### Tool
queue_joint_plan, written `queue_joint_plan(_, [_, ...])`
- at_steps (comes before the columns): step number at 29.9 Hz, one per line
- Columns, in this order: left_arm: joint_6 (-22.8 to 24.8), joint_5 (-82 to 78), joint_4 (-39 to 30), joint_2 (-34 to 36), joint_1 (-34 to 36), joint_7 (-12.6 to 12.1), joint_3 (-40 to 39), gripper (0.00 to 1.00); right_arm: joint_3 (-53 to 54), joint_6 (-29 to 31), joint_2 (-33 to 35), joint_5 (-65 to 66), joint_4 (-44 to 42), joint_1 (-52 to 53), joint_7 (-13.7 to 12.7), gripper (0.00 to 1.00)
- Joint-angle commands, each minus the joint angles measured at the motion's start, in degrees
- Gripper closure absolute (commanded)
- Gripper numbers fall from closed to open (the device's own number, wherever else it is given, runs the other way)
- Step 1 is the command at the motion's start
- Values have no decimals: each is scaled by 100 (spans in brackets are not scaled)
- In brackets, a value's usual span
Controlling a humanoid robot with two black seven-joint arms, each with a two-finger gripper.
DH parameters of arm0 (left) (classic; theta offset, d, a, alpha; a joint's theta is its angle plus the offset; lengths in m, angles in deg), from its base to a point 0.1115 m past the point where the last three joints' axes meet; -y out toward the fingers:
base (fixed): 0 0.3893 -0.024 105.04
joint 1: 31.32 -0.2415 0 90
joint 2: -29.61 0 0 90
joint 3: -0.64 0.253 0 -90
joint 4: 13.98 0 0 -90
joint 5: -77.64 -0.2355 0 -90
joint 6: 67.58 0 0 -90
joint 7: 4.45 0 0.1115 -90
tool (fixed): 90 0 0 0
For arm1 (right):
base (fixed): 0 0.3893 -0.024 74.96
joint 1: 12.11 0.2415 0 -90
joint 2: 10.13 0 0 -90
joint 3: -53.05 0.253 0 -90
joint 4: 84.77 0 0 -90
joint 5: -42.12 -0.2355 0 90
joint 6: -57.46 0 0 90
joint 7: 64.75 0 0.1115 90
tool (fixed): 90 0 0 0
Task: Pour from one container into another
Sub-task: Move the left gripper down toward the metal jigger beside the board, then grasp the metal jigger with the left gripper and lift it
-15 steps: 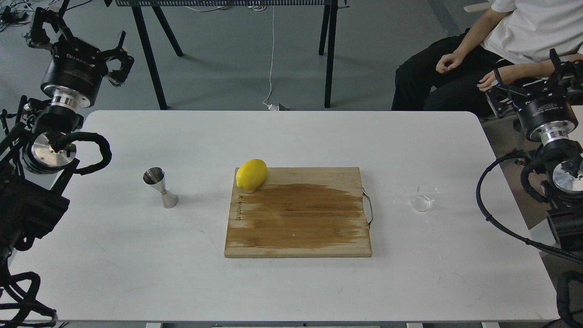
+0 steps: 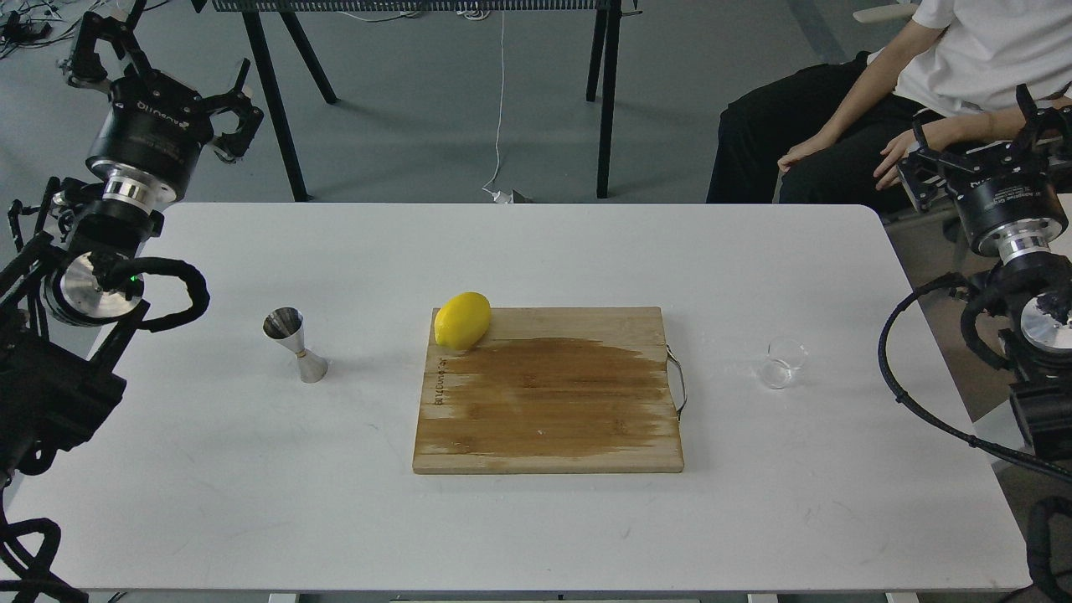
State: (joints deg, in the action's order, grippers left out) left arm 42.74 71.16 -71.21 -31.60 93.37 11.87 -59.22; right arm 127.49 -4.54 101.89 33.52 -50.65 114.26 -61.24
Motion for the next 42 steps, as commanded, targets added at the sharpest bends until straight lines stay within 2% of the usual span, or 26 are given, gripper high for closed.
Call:
queue_joint_plan(1, [-54,-116,-744,583,-225,11,439,0,36,0,65,-10,121,-7,-9,0])
queue_joint_plan(9, [-493,-2021,-2115,1954,-1121,107,502,0,36,0,30,-10,384,-253,0,0])
queue_joint_plan(12, [-607,-2804,-2520,2323,-1507,309,476,0,36,0,21,-10,429,-271,0,0])
queue_joint_plan(14, [-861,-3348,-2740,2473,-1745,406,484,0,36,0,21,-10,429,-271,0,0])
queue_joint_plan(20, [-1731,-5597,-2916,2518,-2334,415,555,1,36,0,56,-1,437,-271,0,0])
queue_joint_plan(23, [-2443,-6907,-2820,2474,-2545,424,572,2,36,0,56,-1,429,-271,0,0])
queue_joint_plan(30, [-3797,-9501,-2074,2211,-2730,485,1511,4,27,0,21,-1,429,-350,0,0])
queue_joint_plan(34, [-4439,-10565,-1022,1685,-2678,485,1846,12,18,0,-5,-1,429,-350,0,0])
queue_joint_plan(38, [-4756,-11610,341,990,-2520,538,1856,17,27,0,4,7,411,-350,0,0])
queue_joint_plan(42, [-4832,-11852,976,427,-2238,573,1856,20,27,0,13,16,402,-350,0,0])
